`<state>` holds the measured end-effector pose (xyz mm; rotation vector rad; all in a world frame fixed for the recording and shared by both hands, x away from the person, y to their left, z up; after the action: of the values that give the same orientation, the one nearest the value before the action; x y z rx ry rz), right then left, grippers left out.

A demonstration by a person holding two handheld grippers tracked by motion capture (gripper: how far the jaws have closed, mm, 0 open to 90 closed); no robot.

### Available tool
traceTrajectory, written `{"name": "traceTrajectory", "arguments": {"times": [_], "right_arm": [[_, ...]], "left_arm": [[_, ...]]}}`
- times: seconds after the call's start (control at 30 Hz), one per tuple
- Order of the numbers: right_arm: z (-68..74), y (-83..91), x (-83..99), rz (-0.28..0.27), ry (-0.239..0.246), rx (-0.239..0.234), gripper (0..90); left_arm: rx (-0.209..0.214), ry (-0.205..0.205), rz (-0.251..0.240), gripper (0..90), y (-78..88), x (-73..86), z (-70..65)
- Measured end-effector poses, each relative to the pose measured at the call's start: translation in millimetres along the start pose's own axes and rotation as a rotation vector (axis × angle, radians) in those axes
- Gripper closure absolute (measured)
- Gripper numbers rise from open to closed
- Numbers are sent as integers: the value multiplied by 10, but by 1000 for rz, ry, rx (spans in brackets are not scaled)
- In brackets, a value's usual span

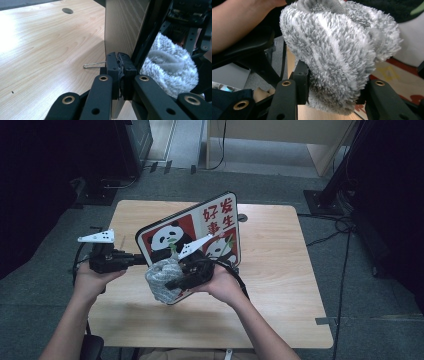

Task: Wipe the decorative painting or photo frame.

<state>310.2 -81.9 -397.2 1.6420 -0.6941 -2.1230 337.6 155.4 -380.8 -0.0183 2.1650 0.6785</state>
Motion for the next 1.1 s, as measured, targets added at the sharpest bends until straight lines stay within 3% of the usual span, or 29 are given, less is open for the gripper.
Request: {"name": "traceTrajectory", "arguments": {"times": [1.1], "right_arm": [[14, -299, 569, 45, -35, -15, 593]], "left_arm": [[-1, 11, 5, 862, -23, 20, 10]]}}
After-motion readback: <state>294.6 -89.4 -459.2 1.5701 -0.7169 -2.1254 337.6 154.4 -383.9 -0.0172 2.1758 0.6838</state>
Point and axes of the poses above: each handheld gripper's, and its own axes: y roughly backward along the jaws, x roughly out of its underside, z roughly to its left, the point moved 3 cm from there along -y, roughly forward along the jaws, and after that the axes turned 11 degrees about y, right-handed, at the moved point
